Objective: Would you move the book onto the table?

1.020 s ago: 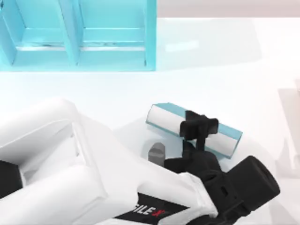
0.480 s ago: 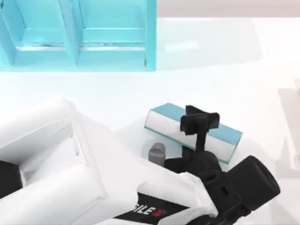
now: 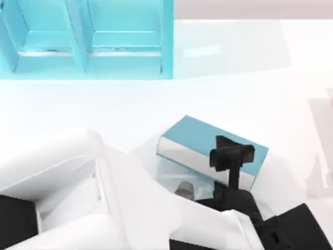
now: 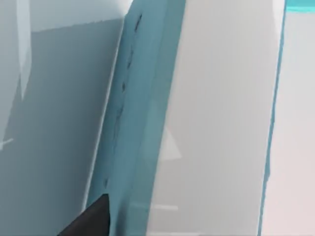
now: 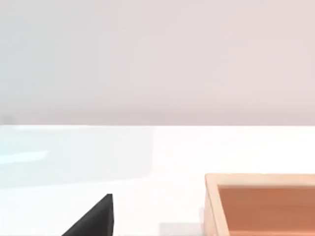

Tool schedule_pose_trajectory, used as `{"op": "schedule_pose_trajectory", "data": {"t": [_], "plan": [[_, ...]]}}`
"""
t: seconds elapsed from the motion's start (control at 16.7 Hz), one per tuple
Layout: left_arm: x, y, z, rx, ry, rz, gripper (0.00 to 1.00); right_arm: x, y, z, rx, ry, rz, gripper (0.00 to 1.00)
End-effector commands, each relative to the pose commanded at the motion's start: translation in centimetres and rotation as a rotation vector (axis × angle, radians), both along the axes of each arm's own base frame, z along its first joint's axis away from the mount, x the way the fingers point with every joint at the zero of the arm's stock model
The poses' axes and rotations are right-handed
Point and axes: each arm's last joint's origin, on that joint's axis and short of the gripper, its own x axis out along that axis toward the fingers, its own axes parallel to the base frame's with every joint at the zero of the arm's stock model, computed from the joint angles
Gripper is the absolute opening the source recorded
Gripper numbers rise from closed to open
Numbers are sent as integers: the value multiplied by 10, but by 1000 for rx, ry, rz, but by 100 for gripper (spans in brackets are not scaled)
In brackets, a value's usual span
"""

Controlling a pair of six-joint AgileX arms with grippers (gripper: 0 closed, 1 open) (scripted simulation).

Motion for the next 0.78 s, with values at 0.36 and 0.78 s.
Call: {"op": "schedule_pose_trajectory", "data": {"t": [0.36,0.78], "plan": [[-57,1,-4,9,26,5,100,0,0,0,0,0,0,100],[-107,15,9,56,-5,4,100,0,0,0,0,0,0,100]]}}
